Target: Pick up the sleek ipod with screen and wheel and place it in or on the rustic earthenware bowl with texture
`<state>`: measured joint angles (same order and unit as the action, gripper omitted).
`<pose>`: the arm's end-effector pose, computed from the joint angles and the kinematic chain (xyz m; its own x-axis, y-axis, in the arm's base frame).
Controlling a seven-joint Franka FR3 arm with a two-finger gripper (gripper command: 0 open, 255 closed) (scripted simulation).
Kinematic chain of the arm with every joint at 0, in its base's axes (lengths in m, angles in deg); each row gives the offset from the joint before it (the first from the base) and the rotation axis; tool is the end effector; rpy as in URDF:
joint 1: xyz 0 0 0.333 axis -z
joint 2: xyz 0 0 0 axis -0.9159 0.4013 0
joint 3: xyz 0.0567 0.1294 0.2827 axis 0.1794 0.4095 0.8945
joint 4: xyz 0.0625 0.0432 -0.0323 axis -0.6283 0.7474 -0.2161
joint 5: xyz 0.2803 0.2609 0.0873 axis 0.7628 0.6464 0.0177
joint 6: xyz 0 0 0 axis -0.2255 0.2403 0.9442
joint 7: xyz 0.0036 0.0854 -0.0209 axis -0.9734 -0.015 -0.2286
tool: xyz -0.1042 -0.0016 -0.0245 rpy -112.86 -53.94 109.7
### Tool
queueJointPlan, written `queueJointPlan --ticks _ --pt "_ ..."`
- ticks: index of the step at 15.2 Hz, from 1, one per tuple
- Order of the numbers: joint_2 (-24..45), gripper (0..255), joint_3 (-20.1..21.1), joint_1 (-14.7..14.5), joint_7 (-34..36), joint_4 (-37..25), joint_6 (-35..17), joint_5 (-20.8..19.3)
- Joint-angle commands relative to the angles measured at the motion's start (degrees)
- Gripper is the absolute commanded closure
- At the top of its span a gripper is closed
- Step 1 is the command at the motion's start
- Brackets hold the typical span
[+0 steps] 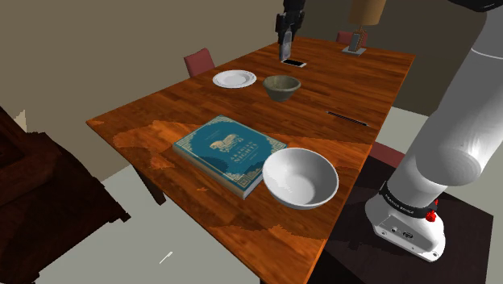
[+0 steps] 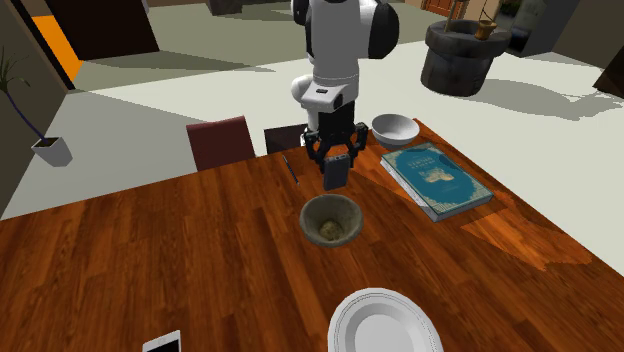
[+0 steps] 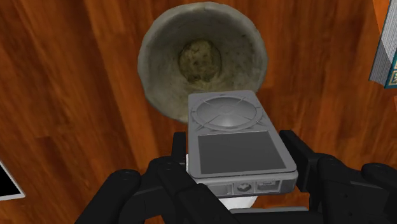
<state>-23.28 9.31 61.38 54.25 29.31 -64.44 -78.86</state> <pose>0.5760 -0.1389 0.5798 0.9898 0.0087 0.1421 0.0114 -0.9998 -0.0186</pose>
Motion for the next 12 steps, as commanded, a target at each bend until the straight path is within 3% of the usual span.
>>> queueJointPlan --ticks 1,12 --pt "-0.38 255 0.26 -0.33 0.61 1.69 -1.37 -0.21" --pt "-0.15 255 0.35 -0.41 0.08 9.9 -9.78 0.09"
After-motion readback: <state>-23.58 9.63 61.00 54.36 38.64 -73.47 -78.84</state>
